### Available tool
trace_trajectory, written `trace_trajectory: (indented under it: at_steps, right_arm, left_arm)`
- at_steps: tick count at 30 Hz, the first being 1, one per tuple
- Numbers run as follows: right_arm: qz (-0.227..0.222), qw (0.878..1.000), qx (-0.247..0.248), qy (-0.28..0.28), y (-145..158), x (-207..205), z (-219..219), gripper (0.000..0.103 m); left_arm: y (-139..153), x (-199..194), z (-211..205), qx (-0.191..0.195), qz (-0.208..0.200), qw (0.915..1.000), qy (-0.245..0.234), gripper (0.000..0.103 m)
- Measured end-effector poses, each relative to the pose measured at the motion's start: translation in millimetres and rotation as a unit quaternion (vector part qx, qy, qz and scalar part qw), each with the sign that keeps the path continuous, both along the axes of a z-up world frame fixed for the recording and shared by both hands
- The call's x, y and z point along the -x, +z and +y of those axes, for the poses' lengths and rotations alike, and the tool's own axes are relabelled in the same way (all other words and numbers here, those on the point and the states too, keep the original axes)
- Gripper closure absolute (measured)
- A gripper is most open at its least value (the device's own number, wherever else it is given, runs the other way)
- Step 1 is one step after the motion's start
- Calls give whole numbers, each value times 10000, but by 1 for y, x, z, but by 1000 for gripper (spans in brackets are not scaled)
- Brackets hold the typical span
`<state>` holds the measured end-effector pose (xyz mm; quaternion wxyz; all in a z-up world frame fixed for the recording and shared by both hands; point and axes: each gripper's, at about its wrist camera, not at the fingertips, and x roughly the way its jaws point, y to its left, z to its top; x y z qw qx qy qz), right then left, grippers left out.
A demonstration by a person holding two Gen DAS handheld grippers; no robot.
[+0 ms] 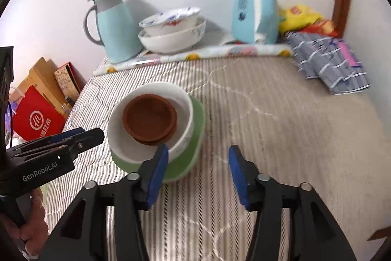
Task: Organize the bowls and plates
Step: 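Open both grippers and pull them back from the white bowl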
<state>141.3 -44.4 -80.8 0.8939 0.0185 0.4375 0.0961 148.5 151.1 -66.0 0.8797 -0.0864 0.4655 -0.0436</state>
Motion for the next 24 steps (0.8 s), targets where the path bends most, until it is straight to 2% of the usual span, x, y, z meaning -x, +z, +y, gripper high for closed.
trace_trajectory:
  at_steps: [2,6,9,12,17,19,24]
  right_arm:
    - [-112,9999,14,-55,9,14,-10,42]
    - [-240,9994,90,-246,22,36,-31,42]
    - [-271,9992,57,-287,27,50,-45,42]
    - [-266,9990,-16,-360,31,65,-59,42]
    - [-467,9979,38,-449,42,94,-76,18]
    - [-532,9975,81,-466,46,105,-84,13]
    - [-596,9957,218,-681,51,120,-102,10]
  left_arm:
    - [7,11,-7,-34,-122,9999,7,53]
    - [21,32,-24,-90,-345,9994,10,42]
    - [30,48,-39,-181,-562,9982,44,40]
    - [38,64,-53,-177,-725,9972,9,27]
    - [46,86,-75,-230,-884,9958,-33,25]
    - [48,93,-81,-264,-917,9954,-24,17]
    - [48,108,-92,-381,-954,9947,62,15]
